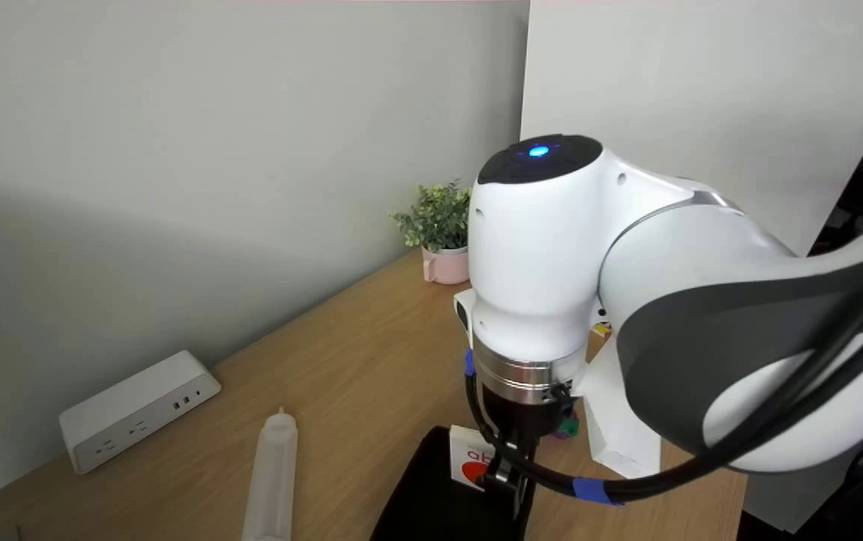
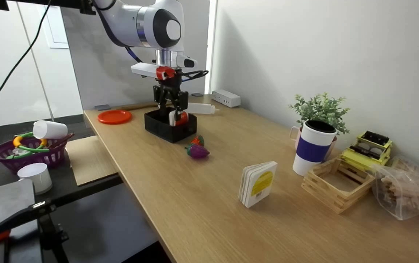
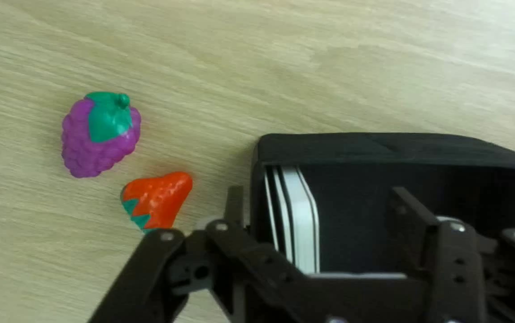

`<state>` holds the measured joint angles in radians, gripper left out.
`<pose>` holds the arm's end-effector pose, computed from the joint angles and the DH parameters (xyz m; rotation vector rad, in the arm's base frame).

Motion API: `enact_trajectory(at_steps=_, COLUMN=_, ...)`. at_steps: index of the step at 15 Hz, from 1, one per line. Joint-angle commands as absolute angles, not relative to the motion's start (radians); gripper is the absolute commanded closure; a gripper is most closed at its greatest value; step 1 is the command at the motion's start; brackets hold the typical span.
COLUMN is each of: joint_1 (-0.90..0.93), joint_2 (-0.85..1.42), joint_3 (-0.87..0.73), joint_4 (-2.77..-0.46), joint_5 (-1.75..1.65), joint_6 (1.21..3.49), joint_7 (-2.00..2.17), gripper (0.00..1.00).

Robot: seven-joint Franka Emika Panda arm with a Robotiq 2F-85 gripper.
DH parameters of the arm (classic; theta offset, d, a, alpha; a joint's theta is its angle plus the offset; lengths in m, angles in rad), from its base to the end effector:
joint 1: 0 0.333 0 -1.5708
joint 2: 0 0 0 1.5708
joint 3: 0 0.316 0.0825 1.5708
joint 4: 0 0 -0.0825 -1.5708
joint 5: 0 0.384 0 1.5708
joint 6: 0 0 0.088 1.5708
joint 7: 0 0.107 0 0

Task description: Put the red-white book and the purple object in the black box

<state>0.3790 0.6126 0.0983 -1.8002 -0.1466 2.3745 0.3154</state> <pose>0.5807 0.2937 0.2040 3.0643 0.3888 -0.0217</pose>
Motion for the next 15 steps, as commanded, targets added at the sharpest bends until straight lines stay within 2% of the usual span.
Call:
enact_trajectory(at_steps=1, joint_1=0.43, joint_2=0.535, joint_3=0.06, joint_4=-1.881, joint_5=-0.21, joint_6=2.388, joint_7=0.398, gripper=0.0)
enact_trajectory(at_steps=7, joint_1=0.479, joint_2=0.404, joint_3=0.028, joint_4=-1.996, joint_5=-0.357, joint_6=2.385, joint_7=0.557, gripper=0.0)
enact_trajectory(at_steps=15, joint_1=0.368, joint_2=0.262, joint_3=0.06, joint_4=-2.237, joint_5=-0.387, joint_6=2.486, joint_7=0.452, gripper=0.0)
